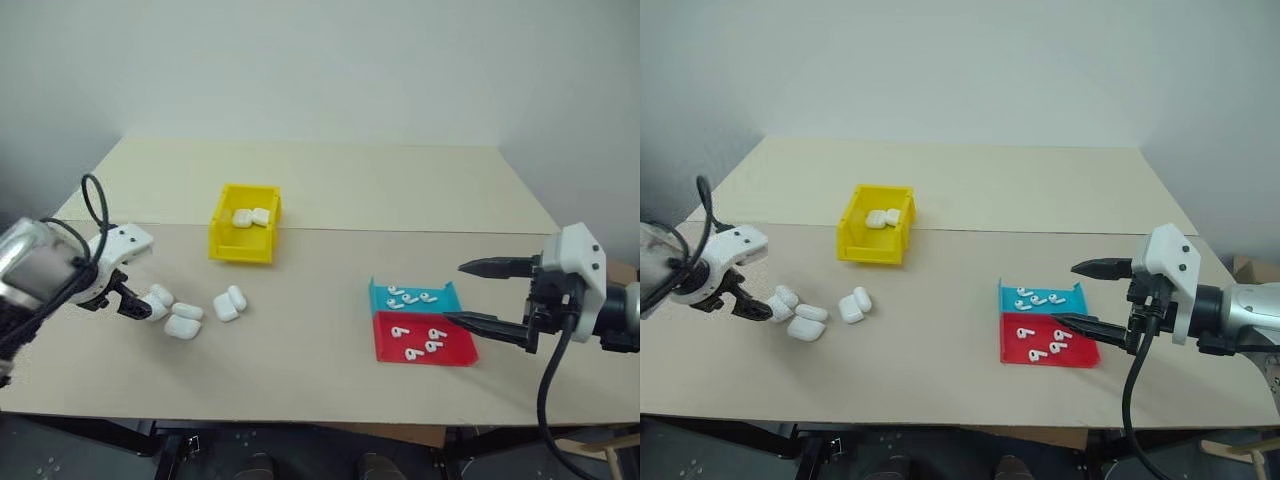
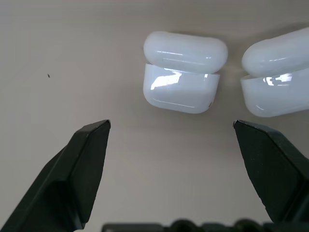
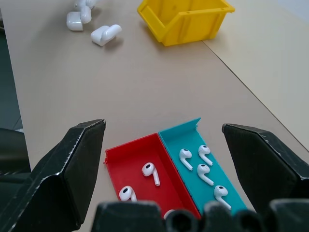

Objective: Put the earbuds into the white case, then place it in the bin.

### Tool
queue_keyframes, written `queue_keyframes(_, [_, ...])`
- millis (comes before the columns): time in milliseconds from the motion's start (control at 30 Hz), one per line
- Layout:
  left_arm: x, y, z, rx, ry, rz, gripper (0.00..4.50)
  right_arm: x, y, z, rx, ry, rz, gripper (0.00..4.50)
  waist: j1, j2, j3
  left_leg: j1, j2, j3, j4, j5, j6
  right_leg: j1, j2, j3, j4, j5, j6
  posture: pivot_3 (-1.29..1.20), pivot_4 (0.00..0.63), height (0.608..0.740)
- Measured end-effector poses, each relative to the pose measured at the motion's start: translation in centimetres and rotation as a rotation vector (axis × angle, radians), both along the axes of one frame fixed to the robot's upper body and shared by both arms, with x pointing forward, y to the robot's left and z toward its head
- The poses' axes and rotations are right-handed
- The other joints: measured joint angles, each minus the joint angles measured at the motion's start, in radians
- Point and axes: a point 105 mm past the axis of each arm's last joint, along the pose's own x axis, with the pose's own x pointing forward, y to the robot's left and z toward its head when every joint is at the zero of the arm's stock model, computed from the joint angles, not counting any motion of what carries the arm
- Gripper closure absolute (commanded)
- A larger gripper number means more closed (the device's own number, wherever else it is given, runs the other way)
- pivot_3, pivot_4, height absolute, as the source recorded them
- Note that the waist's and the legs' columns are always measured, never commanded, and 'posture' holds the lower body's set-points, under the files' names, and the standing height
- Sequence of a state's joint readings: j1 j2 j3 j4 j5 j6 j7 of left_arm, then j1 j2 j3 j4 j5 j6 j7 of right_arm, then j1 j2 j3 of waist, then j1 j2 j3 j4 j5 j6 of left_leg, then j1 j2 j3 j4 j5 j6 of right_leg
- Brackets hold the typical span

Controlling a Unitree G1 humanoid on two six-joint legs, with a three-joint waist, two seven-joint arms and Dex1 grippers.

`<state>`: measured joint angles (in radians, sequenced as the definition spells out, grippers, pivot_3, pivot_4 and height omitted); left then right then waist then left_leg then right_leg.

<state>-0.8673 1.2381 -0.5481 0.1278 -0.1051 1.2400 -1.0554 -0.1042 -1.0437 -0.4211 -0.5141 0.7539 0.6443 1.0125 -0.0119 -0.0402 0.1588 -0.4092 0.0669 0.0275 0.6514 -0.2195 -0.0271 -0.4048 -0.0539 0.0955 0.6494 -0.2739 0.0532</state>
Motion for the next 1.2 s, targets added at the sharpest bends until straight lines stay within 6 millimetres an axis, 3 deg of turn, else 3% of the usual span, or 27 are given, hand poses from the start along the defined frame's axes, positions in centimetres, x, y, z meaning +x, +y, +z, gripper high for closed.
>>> queue_keyframes(300, [1.8, -0.8, -1.3, -0.013, 0.015, -0.058, 0.05, -0.1, 0.1, 0.1, -0.004, -0.013, -0.007, 0.00, 0.000, 0.000, 0.000, -0.001, 0.000, -0.001, 0.002, 0.000, 0.000, 0.000, 0.000, -0.001, 0.001, 0.000, 0.000, 0.00, 0.150, 0.740])
queue_keyframes(667, [1.7, -0.9, -3.1, 0.013, 0.085, -0.109, 0.05, -0.3, -0.1, 0.1, -0.005, -0.018, -0.024, 0.00, 0.000, 0.000, 0.000, -0.001, 0.000, -0.001, 0.003, 0.000, 0.000, 0.000, 0.000, -0.001, 0.002, 0.000, 0.000, 0.00, 0.150, 0.740])
queue_keyframes(1200, [3.3, -1.3, -3.8, 0.009, 0.106, -0.136, 0.05, -0.9, -0.2, 0.5, -0.012, -0.042, -0.031, 0.00, 0.012, 0.007, -0.004, 0.003, -0.001, -0.002, 0.008, 0.000, 0.001, 0.002, 0.000, 0.000, 0.011, -0.001, 0.002, 0.00, 0.150, 0.740])
